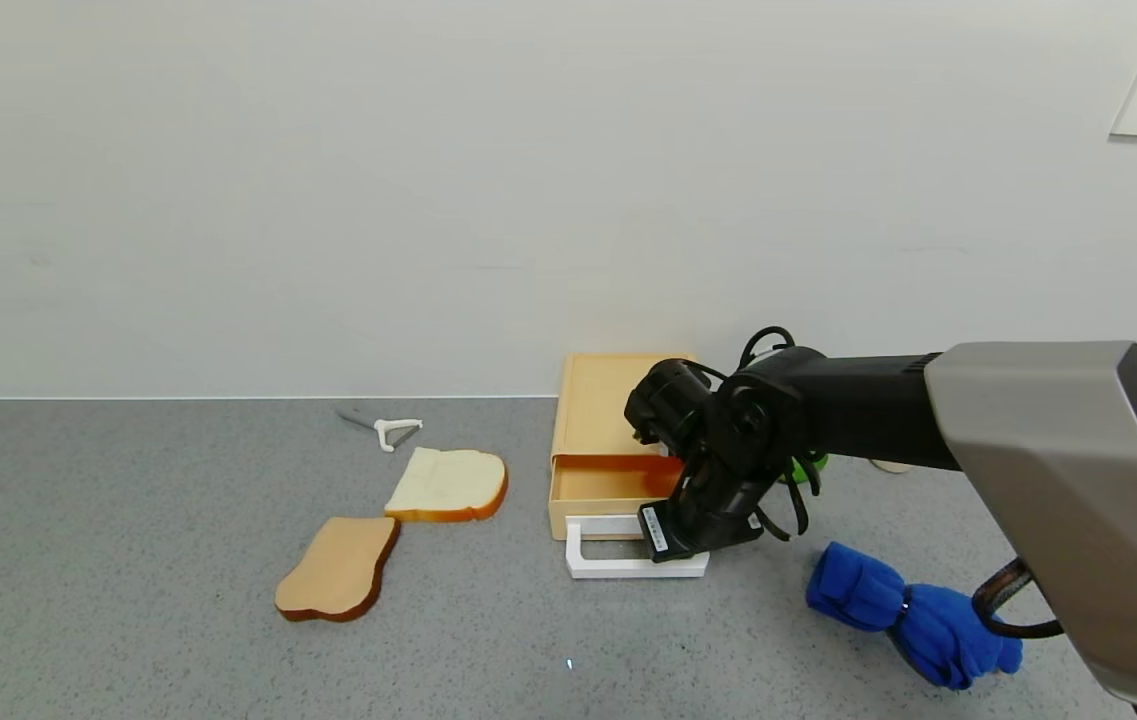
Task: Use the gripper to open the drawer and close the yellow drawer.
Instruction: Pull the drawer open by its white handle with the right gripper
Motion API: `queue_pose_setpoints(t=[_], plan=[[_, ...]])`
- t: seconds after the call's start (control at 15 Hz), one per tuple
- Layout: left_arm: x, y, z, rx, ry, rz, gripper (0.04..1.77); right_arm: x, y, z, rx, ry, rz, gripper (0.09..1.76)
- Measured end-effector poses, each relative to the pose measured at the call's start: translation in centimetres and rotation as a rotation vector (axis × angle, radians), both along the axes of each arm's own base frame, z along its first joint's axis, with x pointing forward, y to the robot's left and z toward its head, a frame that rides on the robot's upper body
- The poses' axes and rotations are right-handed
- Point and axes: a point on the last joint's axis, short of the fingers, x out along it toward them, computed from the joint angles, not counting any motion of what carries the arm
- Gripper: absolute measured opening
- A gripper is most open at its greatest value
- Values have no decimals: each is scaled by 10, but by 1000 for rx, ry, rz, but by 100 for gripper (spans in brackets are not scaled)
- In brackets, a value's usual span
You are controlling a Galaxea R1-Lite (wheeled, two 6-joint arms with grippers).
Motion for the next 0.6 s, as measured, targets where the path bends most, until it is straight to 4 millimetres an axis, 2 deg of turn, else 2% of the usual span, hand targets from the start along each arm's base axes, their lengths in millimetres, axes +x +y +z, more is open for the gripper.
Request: queue_pose_setpoints(t=[0.6], plan=[[0,0,0,2,0,2,172,-21,1,-2,5,88,7,11]])
